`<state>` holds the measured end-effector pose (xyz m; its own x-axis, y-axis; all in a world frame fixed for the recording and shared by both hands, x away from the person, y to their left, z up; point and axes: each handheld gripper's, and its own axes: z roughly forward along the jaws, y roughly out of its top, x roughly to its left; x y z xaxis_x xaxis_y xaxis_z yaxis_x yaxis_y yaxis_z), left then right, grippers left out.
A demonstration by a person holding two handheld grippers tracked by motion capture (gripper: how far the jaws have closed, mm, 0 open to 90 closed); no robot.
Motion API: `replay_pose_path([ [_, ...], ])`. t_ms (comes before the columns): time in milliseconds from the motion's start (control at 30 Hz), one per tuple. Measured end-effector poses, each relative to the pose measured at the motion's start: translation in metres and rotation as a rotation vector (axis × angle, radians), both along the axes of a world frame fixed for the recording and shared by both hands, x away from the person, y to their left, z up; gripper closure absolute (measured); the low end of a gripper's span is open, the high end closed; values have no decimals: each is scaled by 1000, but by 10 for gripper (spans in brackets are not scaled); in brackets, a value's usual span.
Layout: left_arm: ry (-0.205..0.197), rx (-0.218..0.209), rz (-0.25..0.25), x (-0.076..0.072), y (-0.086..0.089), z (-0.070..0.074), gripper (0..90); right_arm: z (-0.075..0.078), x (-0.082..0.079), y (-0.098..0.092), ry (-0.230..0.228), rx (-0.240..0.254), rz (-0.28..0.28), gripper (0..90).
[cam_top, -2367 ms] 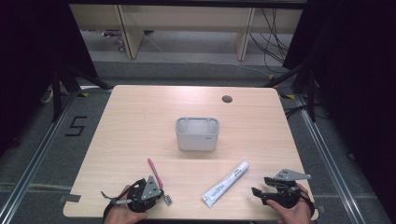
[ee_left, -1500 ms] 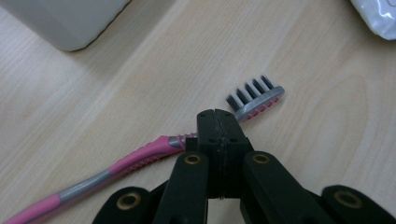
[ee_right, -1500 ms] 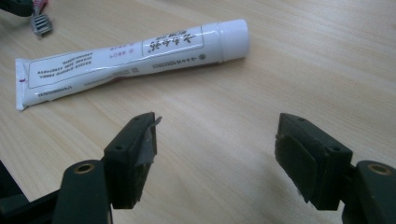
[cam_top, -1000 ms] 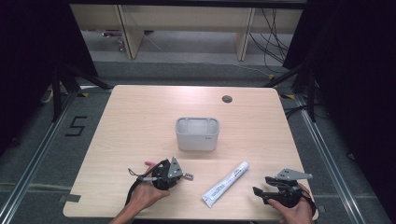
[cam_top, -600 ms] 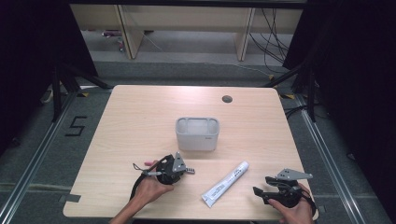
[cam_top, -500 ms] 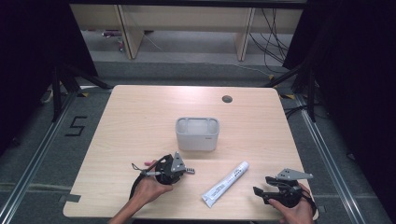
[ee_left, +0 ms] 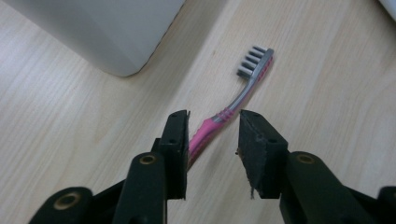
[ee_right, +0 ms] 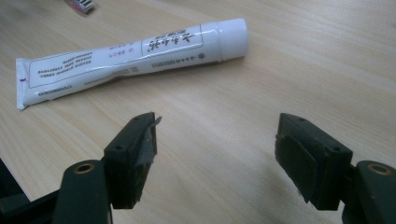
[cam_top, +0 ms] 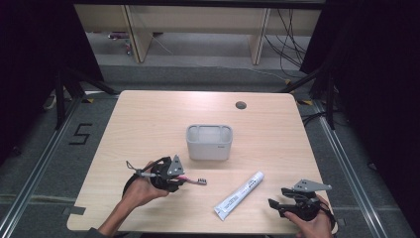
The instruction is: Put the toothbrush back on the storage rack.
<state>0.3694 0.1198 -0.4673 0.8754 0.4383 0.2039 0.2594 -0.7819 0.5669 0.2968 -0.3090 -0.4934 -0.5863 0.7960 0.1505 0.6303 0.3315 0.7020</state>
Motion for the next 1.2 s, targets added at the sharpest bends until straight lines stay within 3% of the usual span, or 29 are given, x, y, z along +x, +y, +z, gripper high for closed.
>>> replay_pose_path([
  [167,40,46,-3,10,6,3,539,-3,1,1,0,29,11,302],
  [367,80,76,4,20,11,0,512,-1,0,0,-6,-2,-9,302],
  [433,94,97,-9,24,11,-2,514,-2,0,2,7,17,3,302],
  [900,125,150,-48,32,4,-11,555,-1,1,0,-6,3,-3,302],
  [1000,130,151,-47,32,3,-12,576,-1,0,1,-2,7,-1,302],
  [1033,134,158,-51,33,3,-13,584,-1,-1,3,26,31,-14,302],
  [1100,138,159,-51,34,2,-14,592,-1,0,2,23,27,-11,302],
  [1133,142,162,-52,34,2,-14,592,-1,1,1,-4,7,1,302],
  [1167,147,161,-52,35,2,-16,599,-1,-1,2,24,25,-12,302],
  [1200,141,167,-66,36,2,-16,602,-1,0,2,19,25,-9,302],
])
